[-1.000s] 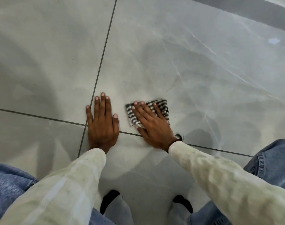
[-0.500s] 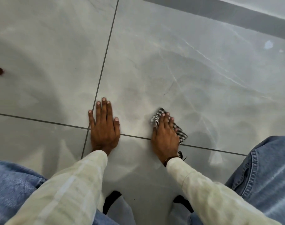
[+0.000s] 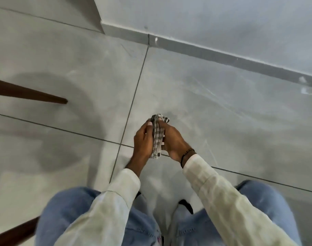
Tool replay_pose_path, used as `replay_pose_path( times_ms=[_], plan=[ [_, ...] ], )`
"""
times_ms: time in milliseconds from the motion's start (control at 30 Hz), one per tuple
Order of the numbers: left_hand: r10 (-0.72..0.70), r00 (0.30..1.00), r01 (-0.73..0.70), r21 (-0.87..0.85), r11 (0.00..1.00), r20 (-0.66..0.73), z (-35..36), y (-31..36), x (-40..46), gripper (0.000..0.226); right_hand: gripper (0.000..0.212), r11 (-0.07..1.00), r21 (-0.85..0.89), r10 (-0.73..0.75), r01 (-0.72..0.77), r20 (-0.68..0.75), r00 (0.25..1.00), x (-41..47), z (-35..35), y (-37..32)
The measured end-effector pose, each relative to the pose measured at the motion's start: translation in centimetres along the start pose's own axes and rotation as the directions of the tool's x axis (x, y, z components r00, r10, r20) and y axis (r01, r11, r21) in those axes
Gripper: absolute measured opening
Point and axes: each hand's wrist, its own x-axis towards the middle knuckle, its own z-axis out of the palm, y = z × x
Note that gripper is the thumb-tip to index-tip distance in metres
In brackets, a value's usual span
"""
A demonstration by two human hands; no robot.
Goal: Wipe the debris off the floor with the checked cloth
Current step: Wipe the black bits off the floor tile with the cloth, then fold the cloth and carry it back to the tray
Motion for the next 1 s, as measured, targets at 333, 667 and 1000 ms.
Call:
replay_pose_path(
  times_ms=[333,667,1000],
  plan=[
    [-0.185,0.980,0.193,-0.155,0.969,0.069,-5.6,24.5,-23.7,0.039,0.059,0.992,-0.127,0.039,-0.027,0.090,0.995,-30.3,6.6,-13.5],
    [-0.321,0.940,0.173,-0.642,0.747,-0.120,-18.5,34.4,-38.8,0.061,0.051,0.877,-0.443,-0.155,0.188,0.110,0.982,-47.1,17.2,-19.1],
    [-0.339,0.862,-0.020,-0.693,0.721,-0.377,-35.7,27.0,-42.9,0.035,0.047,0.609,-0.704,-0.227,0.365,0.285,0.931,-46.4,34.7,-13.8]
  ],
)
